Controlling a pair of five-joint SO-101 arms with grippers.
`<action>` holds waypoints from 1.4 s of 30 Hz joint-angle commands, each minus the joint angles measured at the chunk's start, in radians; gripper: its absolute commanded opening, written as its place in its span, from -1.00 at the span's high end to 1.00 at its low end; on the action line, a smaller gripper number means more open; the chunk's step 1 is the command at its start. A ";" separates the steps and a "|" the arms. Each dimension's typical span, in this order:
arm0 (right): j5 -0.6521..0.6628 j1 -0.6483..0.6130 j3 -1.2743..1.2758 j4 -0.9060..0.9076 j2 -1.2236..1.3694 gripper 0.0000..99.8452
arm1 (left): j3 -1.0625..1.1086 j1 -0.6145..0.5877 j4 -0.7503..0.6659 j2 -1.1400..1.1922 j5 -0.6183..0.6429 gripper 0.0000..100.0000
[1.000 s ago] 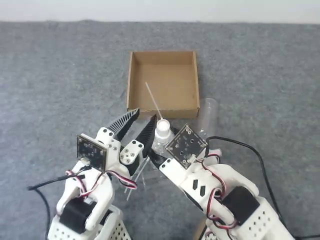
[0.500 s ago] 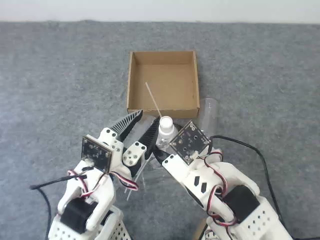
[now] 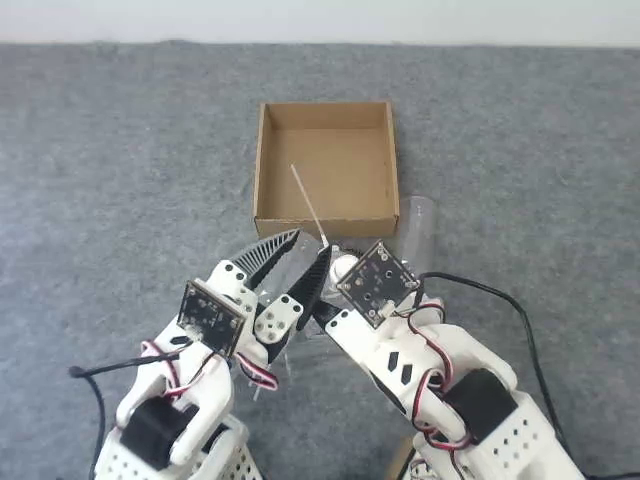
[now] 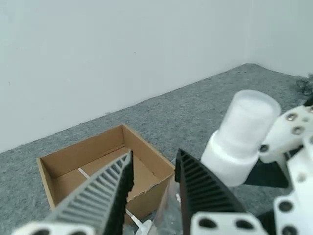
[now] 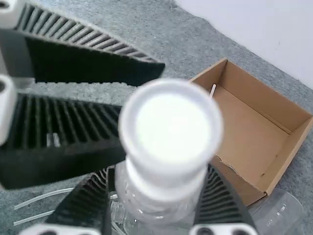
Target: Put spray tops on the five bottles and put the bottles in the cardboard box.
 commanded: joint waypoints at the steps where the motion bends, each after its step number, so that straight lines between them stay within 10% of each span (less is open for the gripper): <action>1: 0.015 0.005 -0.018 -0.027 -0.002 0.99 | -0.028 0.032 0.011 -0.008 -0.009 0.72; 42: 0.017 0.111 -0.049 0.022 -0.001 0.99 | 0.153 -0.727 0.138 -0.008 -0.018 0.71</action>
